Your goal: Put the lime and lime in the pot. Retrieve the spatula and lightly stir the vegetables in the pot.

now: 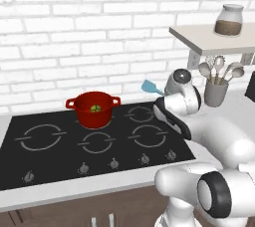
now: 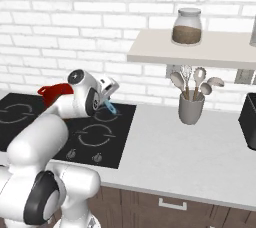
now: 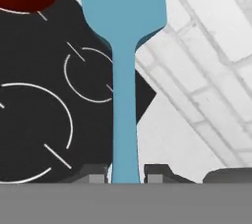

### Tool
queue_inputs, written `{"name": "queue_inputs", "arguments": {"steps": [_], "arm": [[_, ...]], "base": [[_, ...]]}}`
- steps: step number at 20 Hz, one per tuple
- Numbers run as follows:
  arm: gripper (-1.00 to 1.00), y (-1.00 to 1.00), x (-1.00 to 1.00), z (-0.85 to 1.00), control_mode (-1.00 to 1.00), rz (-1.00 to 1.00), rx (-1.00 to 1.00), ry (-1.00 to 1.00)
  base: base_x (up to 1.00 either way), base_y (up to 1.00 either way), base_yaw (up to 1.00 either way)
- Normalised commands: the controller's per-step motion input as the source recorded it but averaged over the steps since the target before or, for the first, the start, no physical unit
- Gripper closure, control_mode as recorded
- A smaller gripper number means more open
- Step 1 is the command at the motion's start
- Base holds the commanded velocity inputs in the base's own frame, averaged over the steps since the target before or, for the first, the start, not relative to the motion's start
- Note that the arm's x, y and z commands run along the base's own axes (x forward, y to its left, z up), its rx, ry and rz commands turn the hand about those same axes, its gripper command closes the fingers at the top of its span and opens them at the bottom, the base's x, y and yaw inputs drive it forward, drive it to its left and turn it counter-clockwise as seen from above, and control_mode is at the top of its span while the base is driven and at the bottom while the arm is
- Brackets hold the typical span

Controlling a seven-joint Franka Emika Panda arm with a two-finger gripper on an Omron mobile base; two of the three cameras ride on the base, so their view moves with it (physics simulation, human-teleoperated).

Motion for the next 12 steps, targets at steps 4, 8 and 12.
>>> {"name": "queue_inputs", "arguments": {"steps": [4, 8, 12], "arm": [[1.00, 0.59, 0.02, 0.00, -1.00, 0.31, -0.42, -0.07], [1.00, 0.24, 0.04, -0.10, -1.00, 0.10, -0.21, 0.03], [1.00, 0.10, 0.00, 0.19, -1.00, 0.06, -0.15, 0.04]], "base": [[0.00, 0.00, 0.00], [0.00, 0.00, 0.00], [0.00, 0.00, 0.00]]}}
